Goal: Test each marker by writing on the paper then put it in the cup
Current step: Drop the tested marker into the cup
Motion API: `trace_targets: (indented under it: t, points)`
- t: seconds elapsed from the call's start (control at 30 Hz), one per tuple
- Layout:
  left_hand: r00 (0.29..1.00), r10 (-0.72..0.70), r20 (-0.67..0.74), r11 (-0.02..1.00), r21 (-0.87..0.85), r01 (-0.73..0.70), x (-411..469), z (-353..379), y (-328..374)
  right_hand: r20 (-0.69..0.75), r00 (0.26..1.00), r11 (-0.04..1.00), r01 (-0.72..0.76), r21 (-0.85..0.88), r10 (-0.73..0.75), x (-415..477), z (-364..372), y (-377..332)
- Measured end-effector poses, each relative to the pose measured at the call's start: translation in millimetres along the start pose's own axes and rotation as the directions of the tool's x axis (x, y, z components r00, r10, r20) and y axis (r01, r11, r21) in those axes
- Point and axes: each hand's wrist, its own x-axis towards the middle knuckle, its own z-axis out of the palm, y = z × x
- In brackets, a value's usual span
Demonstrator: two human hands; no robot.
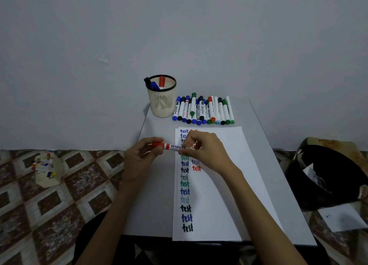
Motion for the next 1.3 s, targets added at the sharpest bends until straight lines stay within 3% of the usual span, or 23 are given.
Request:
trace_targets:
  t: [0.13,0.2,0.27,0.33,0.43,0.57,0.7,0.8,1.0,1.2,1.3]
  points:
    - [0.998,-0.037,-0.052,0.995,0.092,0.041,0.9,1.9,-2.8,0.202,0.978,0.958,0.104,-0.267,-0.050,21.9,-1.5,-8.6]
    - [0.998,-0.066,-0.009,0.974,0.217,0.066,1.8,4.8,-6.0,0.192,0.980,0.946,0.114,-0.302,-0.057,36.0,-2.0,-8.3]
    - [0.992,-0.077,0.104,0.906,0.423,0.026,2.3,9.1,-12.4,0.071,0.997,0.971,0.044,-0.233,-0.028,53.0,-4.1,-8.1]
    - [0.973,-0.098,0.211,0.773,0.632,-0.059,1.9,14.1,-19.2,-0.110,0.994,0.988,0.013,-0.154,-0.030,73.1,-8.3,-12.9]
    - [0.937,-0.142,0.319,0.546,0.815,-0.195,1.3,19.4,-26.0,-0.344,0.934,0.995,0.101,0.001,-0.094,105.3,-16.3,-33.4]
    - [0.934,-0.168,0.314,0.522,0.832,-0.186,1.7,19.7,-25.1,-0.587,0.783,0.954,0.293,0.055,-0.207,140.5,-24.2,-64.6]
    - [0.938,-0.168,0.304,0.535,0.827,-0.173,1.6,20.9,-23.3,-0.673,0.683,0.924,0.382,-0.002,-0.283,167.9,-23.5,-73.1]
    - [0.935,-0.184,0.304,0.520,0.837,-0.170,1.9,20.5,-23.4,-0.649,0.700,0.934,0.354,-0.048,-0.298,180.9,-14.6,-66.3]
    - [0.934,-0.192,0.302,0.488,0.855,-0.176,4.0,20.6,-25.3,-0.453,0.836,0.926,0.156,-0.345,-0.309,183.9,11.9,-41.2]
    - [0.937,-0.177,0.303,0.508,0.843,-0.176,2.9,21.8,-23.1,-0.488,0.800,0.931,0.235,-0.278,-0.348,175.7,15.7,-21.2]
    - [0.936,-0.173,0.307,0.509,0.842,-0.182,2.7,20.6,-24.2,-0.582,0.795,0.984,0.100,-0.150,-0.169,162.2,-1.5,-2.0]
